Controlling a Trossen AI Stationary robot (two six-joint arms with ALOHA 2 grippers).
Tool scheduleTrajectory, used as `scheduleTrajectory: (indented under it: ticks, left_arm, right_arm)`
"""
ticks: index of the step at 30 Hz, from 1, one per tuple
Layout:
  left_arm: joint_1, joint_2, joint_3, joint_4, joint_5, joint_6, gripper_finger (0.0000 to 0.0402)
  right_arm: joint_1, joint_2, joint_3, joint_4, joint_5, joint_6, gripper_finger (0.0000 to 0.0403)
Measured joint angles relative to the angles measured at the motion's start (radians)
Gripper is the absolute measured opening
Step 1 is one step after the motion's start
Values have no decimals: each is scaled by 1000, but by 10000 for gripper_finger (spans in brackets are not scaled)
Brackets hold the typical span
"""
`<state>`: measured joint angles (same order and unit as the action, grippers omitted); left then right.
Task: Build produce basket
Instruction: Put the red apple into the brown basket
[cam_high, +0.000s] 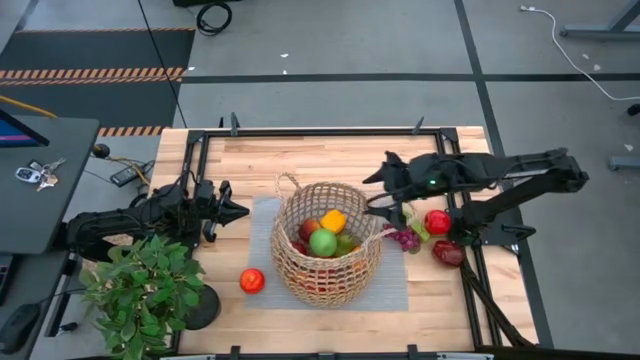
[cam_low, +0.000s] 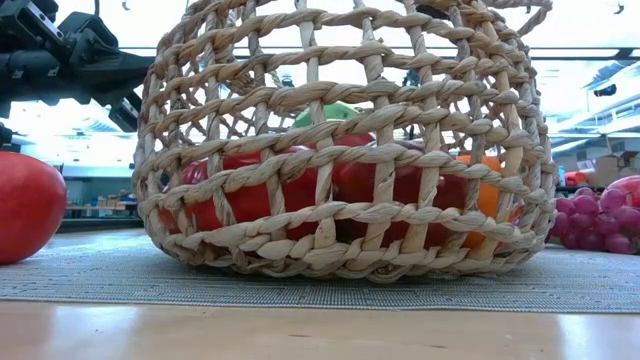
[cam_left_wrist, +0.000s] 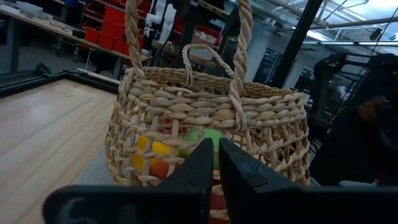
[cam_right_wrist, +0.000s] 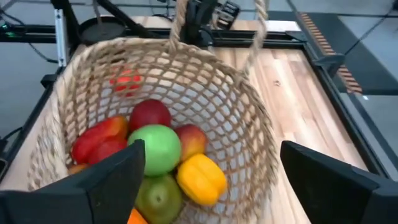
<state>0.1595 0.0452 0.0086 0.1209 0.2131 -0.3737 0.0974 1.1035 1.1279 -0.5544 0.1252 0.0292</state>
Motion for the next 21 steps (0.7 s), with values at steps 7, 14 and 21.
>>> scheduleTrajectory:
  ticks: [7,14,21]
  left_arm:
    - [0,0,0,0,0,1,33]
    - [0,0,0,0,0,0,28]
    - [0,0,0,0,0,0,36]
  right_arm:
    - [22,-192,-170,103,135,-4,364]
    - [21,-367,-421,338,220,-60,361]
    - [21,-583,-524,328,221,-62,361]
